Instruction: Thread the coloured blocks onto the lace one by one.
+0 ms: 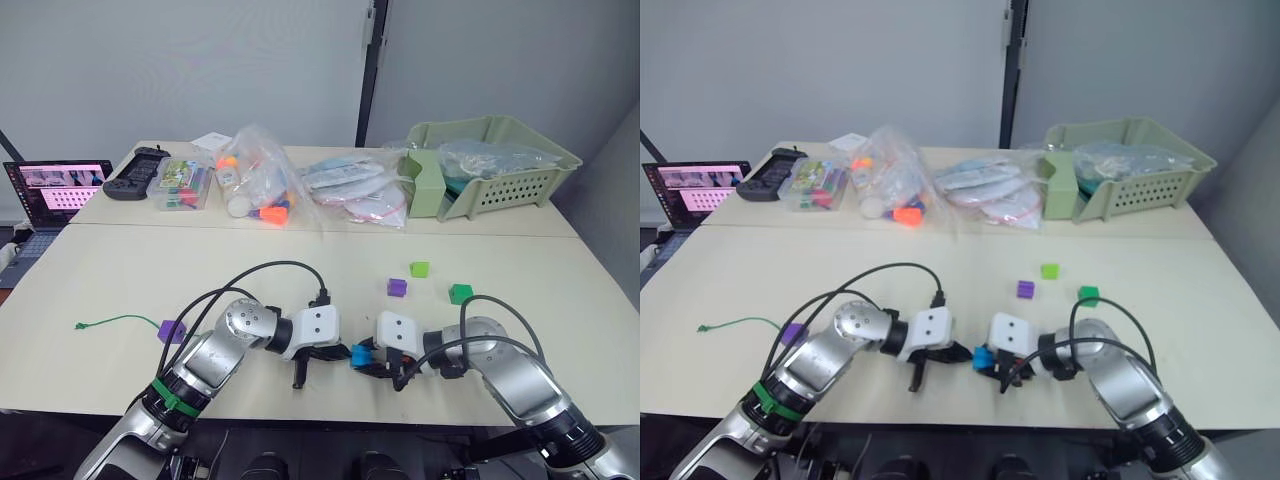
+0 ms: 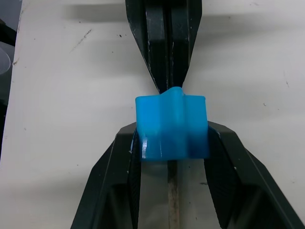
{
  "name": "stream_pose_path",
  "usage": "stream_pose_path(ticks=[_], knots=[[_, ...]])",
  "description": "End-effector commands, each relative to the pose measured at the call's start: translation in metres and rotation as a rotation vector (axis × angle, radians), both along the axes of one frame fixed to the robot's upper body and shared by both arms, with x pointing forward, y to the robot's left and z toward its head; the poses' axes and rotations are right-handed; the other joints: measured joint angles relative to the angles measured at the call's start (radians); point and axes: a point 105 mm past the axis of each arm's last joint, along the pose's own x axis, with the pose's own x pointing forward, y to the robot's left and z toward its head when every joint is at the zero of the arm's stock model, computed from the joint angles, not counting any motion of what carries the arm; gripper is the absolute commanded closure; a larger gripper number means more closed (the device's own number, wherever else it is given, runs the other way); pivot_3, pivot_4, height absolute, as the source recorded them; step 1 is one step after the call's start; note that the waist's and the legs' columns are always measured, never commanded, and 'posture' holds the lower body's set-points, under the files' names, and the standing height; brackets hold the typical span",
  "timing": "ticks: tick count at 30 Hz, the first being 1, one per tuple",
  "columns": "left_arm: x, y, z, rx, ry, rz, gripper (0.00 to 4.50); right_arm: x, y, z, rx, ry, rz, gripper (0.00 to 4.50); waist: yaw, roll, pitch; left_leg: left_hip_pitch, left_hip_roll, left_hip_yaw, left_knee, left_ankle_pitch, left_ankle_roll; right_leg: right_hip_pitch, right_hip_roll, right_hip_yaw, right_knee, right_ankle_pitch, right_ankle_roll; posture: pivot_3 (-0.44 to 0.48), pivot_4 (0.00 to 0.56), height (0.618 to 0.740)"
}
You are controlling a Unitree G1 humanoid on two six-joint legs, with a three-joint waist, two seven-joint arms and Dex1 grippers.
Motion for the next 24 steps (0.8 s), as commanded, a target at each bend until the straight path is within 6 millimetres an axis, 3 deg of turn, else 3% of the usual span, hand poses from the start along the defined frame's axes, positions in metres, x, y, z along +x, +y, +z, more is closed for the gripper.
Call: stream_pose_path(ticks=[1,7,9,13,15,19,24], knots=[[0.001,-0.002,0.008,-0.012,-0.018,-0.002,4.49,-0.007,0.004,-0.006,-0.003,0.031,0.024,3.16,0.000,0.000,0.000,0.000,0.000,0.000,0.000,0.000,0.000,0.000,0.000,0.000,0.000,0.000,0.000,0.000,0.150,0.740],[-0.001,0.005,0.013,-0.008,0.019,-0.005,2.63,-0.005,0.002,-0.007,0.004,0.037,-0.004,3.16,-0.001,0.000,0.000,0.000,0.000,0.000,0.000,0.000,0.000,0.000,0.000,0.000,0.000,0.000,0.000,0.000,0.150,0.740],[0.000,0.009,0.016,0.002,0.015,-0.005,2.00,-0.004,0.002,-0.002,0.029,0.036,-0.024,2.12,-0.001,0.000,0.000,0.000,0.000,0.000,0.000,0.000,0.000,0.000,0.000,0.000,0.000,0.000,0.000,0.000,0.150,0.740],[-0.001,0.012,0.020,0.042,0.001,-0.034,0.67,-0.010,-0.011,0.011,0.034,0.032,-0.045,0.78,0.003,0.000,0.000,-0.001,0.000,0.000,0.000,0.000,0.000,-0.001,0.000,0.000,0.000,0.000,0.000,0.000,0.150,0.740],[0.000,0.007,0.021,0.050,-0.008,-0.041,0.66,-0.015,-0.022,0.016,0.029,0.031,-0.055,0.07,0.010,0.000,0.000,-0.002,-0.001,0.000,0.000,0.000,0.000,0.000,-0.001,0.000,-0.001,0.000,0.000,0.000,0.150,0.740],[0.004,-0.014,0.017,0.040,-0.042,-0.057,0.66,-0.021,-0.036,0.019,0.030,0.030,-0.092,0.03,0.012,0.000,0.000,-0.002,-0.001,0.000,0.000,0.000,0.000,0.000,-0.001,0.000,-0.004,0.000,0.001,0.000,0.150,0.740],[0.003,-0.029,0.006,0.043,-0.019,-0.066,0.66,-0.019,-0.038,0.016,0.036,0.024,-0.107,0.03,-0.002,0.000,0.000,-0.002,0.000,0.000,0.000,0.000,0.000,-0.001,0.000,0.000,-0.003,0.001,0.001,0.000,0.150,0.740]])
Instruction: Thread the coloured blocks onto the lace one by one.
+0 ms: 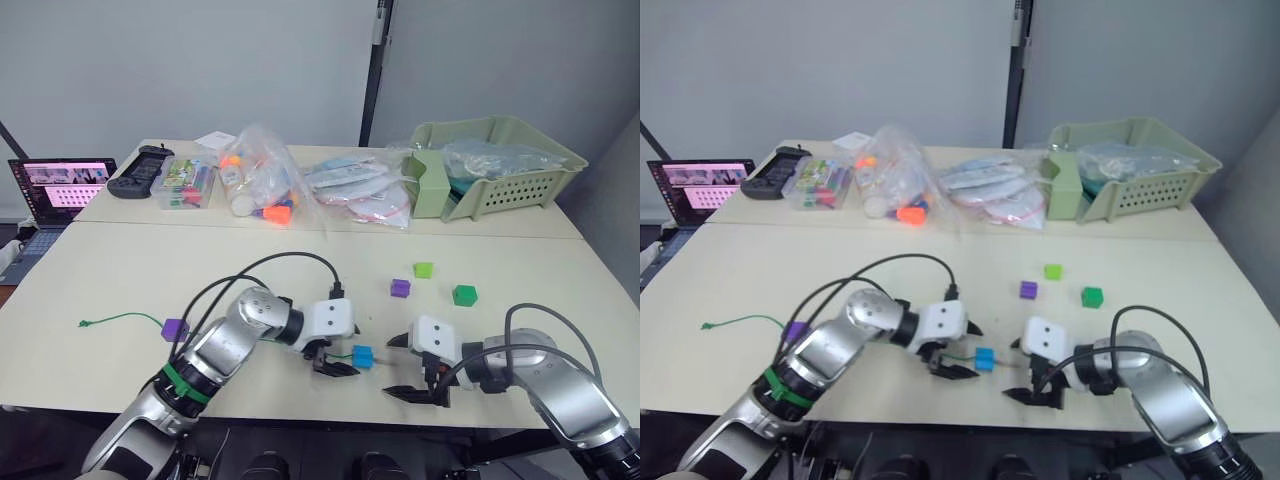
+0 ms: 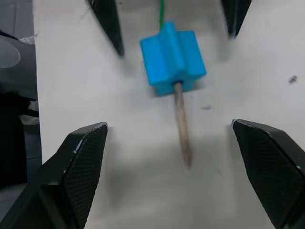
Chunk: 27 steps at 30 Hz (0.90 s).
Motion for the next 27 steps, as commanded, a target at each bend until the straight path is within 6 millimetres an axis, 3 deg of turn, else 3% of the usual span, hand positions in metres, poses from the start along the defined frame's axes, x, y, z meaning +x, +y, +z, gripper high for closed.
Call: stream_pose_path(ticks=[1,3,11,16,27], knots=[[0.002,-0.002,0.000,0.016,-0.033,-0.009,0.66,0.003,0.003,0.009,0.017,-0.050,0.011,0.03,-0.005,0.000,0.000,0.000,0.000,0.000,0.000,0.000,0.000,0.000,0.000,0.000,0.000,0.000,0.000,0.000,0.150,0.740],[0.002,0.000,-0.004,0.033,-0.031,-0.008,0.66,0.004,0.003,0.008,0.015,-0.053,0.008,0.03,-0.004,0.000,0.000,0.000,0.000,0.000,0.000,0.000,0.000,0.000,0.000,0.000,0.000,0.000,0.000,0.000,0.150,0.740],[-0.001,0.000,-0.001,0.027,-0.009,-0.033,3.09,0.010,0.007,0.003,0.011,-0.061,0.008,0.00,0.002,0.000,0.000,0.000,0.000,0.000,0.000,0.000,0.000,0.000,-0.001,0.000,0.000,0.000,0.000,0.000,0.150,0.740],[-0.006,0.001,0.000,0.027,-0.002,-0.054,3.11,0.012,0.008,0.000,0.012,-0.059,0.011,0.00,0.001,0.000,0.000,0.000,0.000,0.000,0.000,0.000,0.000,0.000,0.000,0.000,0.000,0.000,0.000,0.000,0.150,0.740],[-0.003,0.002,0.001,0.026,-0.005,-0.045,3.11,0.018,0.006,-0.010,-0.004,-0.057,0.027,3.57,0.001,0.000,0.000,0.001,0.000,0.000,0.000,0.000,0.000,0.001,0.000,0.000,0.000,0.000,0.000,0.000,0.150,0.740]])
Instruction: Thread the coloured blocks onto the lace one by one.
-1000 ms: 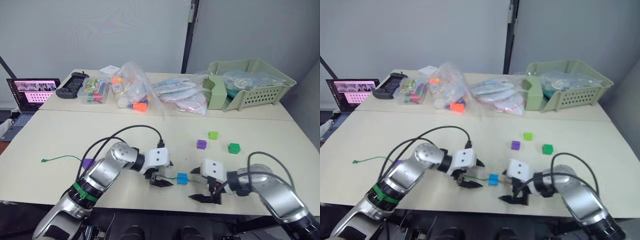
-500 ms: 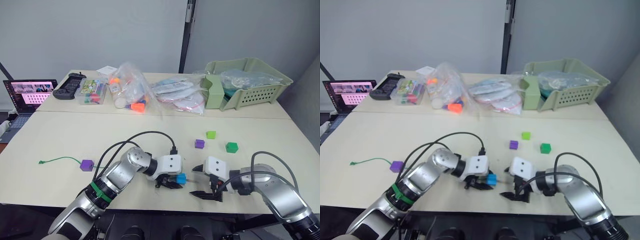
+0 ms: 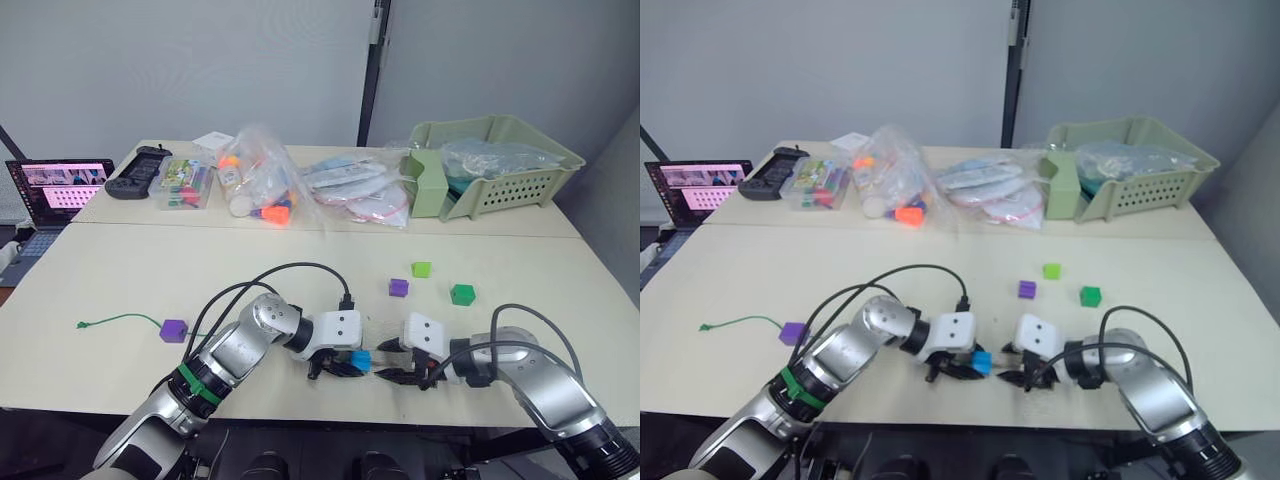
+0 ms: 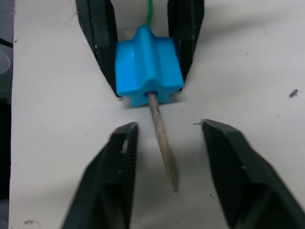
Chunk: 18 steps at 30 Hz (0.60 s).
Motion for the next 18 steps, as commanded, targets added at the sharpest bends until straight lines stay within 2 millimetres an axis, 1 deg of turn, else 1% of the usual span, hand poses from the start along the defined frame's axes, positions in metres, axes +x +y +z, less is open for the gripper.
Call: stream_pose_path(ticks=[1,3,6,7,10,11,12,13,15,18], knots=[[0.000,-0.002,0.011,-0.031,-0.032,-0.020,3.11,0.004,-0.005,0.000,-0.022,-0.020,-0.011,3.95,0.000,0.000,0.000,0.000,0.000,0.000,0.000,0.000,0.000,0.000,0.000,0.000,0.000,0.000,0.000,0.000,0.150,0.740],[0.001,0.001,0.011,-0.031,-0.035,-0.016,3.11,0.005,-0.006,0.000,-0.024,-0.022,-0.007,4.48,0.000,0.000,0.000,0.000,0.000,0.000,0.000,0.000,0.000,0.000,0.000,0.000,0.000,0.000,0.000,0.000,0.150,0.740],[0.003,0.011,0.014,-0.034,-0.033,0.009,3.11,0.005,-0.006,0.001,-0.024,-0.028,0.002,4.50,0.000,0.000,0.000,0.000,0.000,0.000,0.000,0.000,0.000,0.000,0.000,0.000,0.001,0.000,0.000,0.000,0.150,0.740],[0.006,0.021,0.015,-0.023,-0.035,0.028,3.11,0.006,-0.006,0.002,-0.021,-0.034,0.007,4.50,0.000,0.000,0.000,0.000,0.000,0.000,0.000,0.000,0.000,0.000,0.000,0.000,0.001,0.000,0.000,0.000,0.150,0.740],[0.012,0.063,0.013,0.040,-0.043,0.071,3.11,0.007,-0.003,0.007,-0.018,-0.050,0.023,4.50,-0.009,0.000,0.000,0.001,0.001,0.000,0.000,0.000,0.000,-0.001,0.000,0.000,0.001,0.000,0.000,0.000,0.150,0.740],[0.012,0.073,0.012,0.055,-0.042,0.078,3.11,0.007,-0.002,0.008,-0.018,-0.052,0.026,4.50,-0.012,0.000,0.000,0.001,0.001,0.000,0.000,0.000,0.000,-0.001,0.001,0.000,0.001,0.000,0.000,0.000,0.150,0.740],[0.017,0.100,0.011,0.107,-0.054,0.116,3.11,0.007,-0.001,0.010,-0.023,-0.058,0.035,4.50,-0.011,0.000,0.000,0.001,0.002,0.000,-0.001,0.000,0.000,-0.001,0.001,0.000,0.002,0.000,0.000,0.000,0.150,0.740],[0.020,0.120,0.010,0.143,-0.065,0.141,3.11,0.007,-0.001,0.011,-0.026,-0.062,0.041,4.50,-0.013,0.000,0.000,0.001,0.002,0.000,-0.001,0.000,0.000,-0.001,0.001,0.000,0.002,0.000,0.000,0.000,0.150,0.740],[0.023,0.168,0.012,0.235,-0.070,0.201,3.11,0.007,0.001,0.013,-0.031,-0.067,0.054,4.50,-0.016,0.000,0.000,0.001,0.002,0.000,-0.001,0.000,0.000,-0.002,0.001,0.000,0.002,0.000,-0.001,0.000,0.150,0.740],[0.021,0.214,0.013,0.328,-0.063,0.261,3.11,0.006,0.003,0.015,-0.036,-0.071,0.067,4.50,-0.024,0.000,0.000,0.002,0.002,0.001,-0.002,0.000,0.000,-0.002,0.001,0.000,0.003,0.000,-0.001,0.000,0.150,0.740]])
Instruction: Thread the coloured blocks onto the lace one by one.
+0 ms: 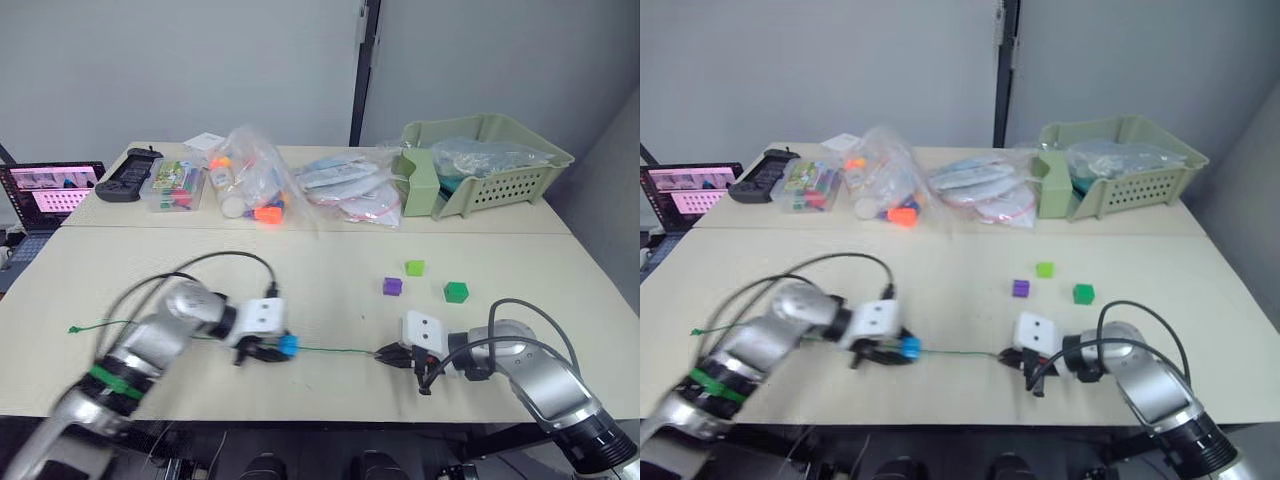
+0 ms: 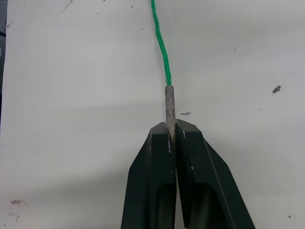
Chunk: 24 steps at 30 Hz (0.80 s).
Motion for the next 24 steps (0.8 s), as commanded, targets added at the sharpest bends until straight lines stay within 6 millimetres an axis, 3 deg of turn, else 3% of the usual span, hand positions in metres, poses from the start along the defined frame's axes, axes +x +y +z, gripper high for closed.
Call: stream_pose_path(ticks=[1,5,10,11,12,17,22,24], knots=[[-0.002,0.052,-0.003,0.116,0.015,0.077,3.11,-0.001,0.005,0.010,-0.004,-0.035,0.035,4.50,-0.003,0.000,0.000,0.000,0.000,0.000,0.000,0.000,0.000,0.000,0.000,0.000,0.000,0.000,0.000,0.000,0.150,0.740],[-0.010,0.100,-0.006,0.210,0.035,0.144,3.11,-0.002,0.006,0.011,-0.011,-0.035,0.047,4.50,-0.002,0.000,0.000,0.001,0.000,0.001,-0.001,0.000,0.000,0.000,0.000,0.000,0.001,0.000,0.000,0.000,0.150,0.740],[-0.012,0.107,-0.005,0.194,0.019,0.154,3.11,-0.002,0.006,0.010,-0.018,-0.032,0.052,4.50,-0.007,0.001,0.000,0.003,0.001,0.002,-0.002,0.000,0.000,0.000,0.000,0.000,0.002,-0.001,-0.001,0.000,0.150,0.740],[-0.011,0.106,-0.004,0.180,0.010,0.160,2.09,-0.002,0.005,0.010,-0.020,-0.030,0.054,4.50,-0.008,0.001,0.000,0.003,0.001,0.002,-0.002,0.000,0.000,0.000,0.000,0.000,0.002,-0.001,-0.001,0.000,0.150,0.740],[-0.011,0.104,-0.002,0.162,0.007,0.163,1.89,-0.002,0.006,0.010,-0.022,-0.030,0.057,4.50,-0.008,0.001,0.000,0.003,0.001,0.002,-0.002,0.000,0.000,0.000,0.000,0.000,0.002,-0.001,-0.001,0.000,0.150,0.740],[-0.007,0.091,0.011,0.096,-0.021,0.130,0.22,-0.001,0.010,0.014,-0.018,-0.033,0.065,4.50,-0.006,0.001,0.000,0.002,0.001,0.002,-0.002,0.000,0.000,0.000,0.000,0.000,0.002,-0.001,-0.001,0.000,0.150,0.740],[-0.006,0.044,0.038,-0.028,-0.019,0.028,0.22,-0.001,0.014,0.016,-0.021,-0.026,0.067,4.50,0.003,0.000,0.000,-0.002,0.000,0.001,-0.001,0.000,0.000,-0.002,-0.001,0.000,0.002,-0.001,-0.001,0.000,0.150,0.740],[-0.008,0.005,0.042,-0.113,-0.025,-0.041,0.22,-0.002,0.016,0.016,-0.028,-0.021,0.067,4.50,0.009,0.000,0.000,-0.002,0.000,0.001,0.000,0.000,0.000,-0.002,-0.001,0.000,0.002,-0.001,-0.001,0.000,0.150,0.740]])
